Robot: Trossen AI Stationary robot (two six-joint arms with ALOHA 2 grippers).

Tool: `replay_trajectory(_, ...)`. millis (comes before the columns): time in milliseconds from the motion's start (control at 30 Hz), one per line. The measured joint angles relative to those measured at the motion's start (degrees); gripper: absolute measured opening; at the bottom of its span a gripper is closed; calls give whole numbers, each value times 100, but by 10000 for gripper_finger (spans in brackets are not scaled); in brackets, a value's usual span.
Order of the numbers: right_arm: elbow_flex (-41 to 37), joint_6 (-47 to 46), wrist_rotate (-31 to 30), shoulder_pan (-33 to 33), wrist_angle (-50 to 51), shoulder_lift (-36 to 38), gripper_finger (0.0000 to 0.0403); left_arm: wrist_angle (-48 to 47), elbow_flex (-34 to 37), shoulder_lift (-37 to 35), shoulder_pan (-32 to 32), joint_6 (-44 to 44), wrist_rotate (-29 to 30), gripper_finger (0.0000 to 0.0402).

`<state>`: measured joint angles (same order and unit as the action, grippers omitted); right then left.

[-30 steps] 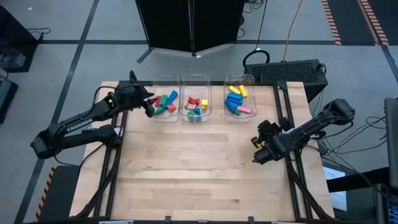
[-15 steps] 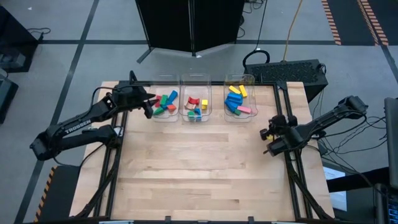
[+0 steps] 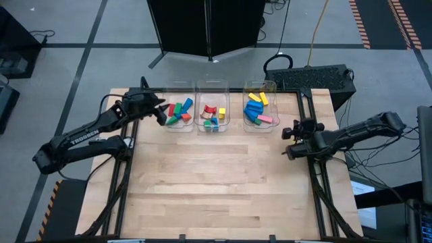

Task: Sort blocks by size
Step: Return to Home Position

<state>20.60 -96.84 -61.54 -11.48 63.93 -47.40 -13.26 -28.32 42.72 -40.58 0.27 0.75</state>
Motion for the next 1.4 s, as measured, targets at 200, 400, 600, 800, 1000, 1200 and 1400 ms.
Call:
replay_trajectory(200,0,543,-41,671,-722,21,0,-156,0,60,-207,-2,-20,152)
replay_trajectory(400,0,2546,335,1232,-2422,215,0,-675,0,156,-806,-137,-6,152)
replay_trajectory(600,0,4056,663,1763,-3519,365,0,-985,0,221,-1206,-152,-237,152)
replay_trajectory(800,0,4393,1355,2400,-3691,400,0,-930,0,513,-1583,-304,-295,152)
replay_trajectory(1000,0,4911,1818,2585,-4201,400,0,-738,2,1310,-1863,-444,-498,152)
replay_trajectory(1200,0,5096,1842,2652,-4289,400,0,-320,2,2094,-1904,-453,-866,152)
replay_trajectory(1400,0,5142,1841,2690,-4293,400,0,339,2,2702,-1893,-677,-1295,152)
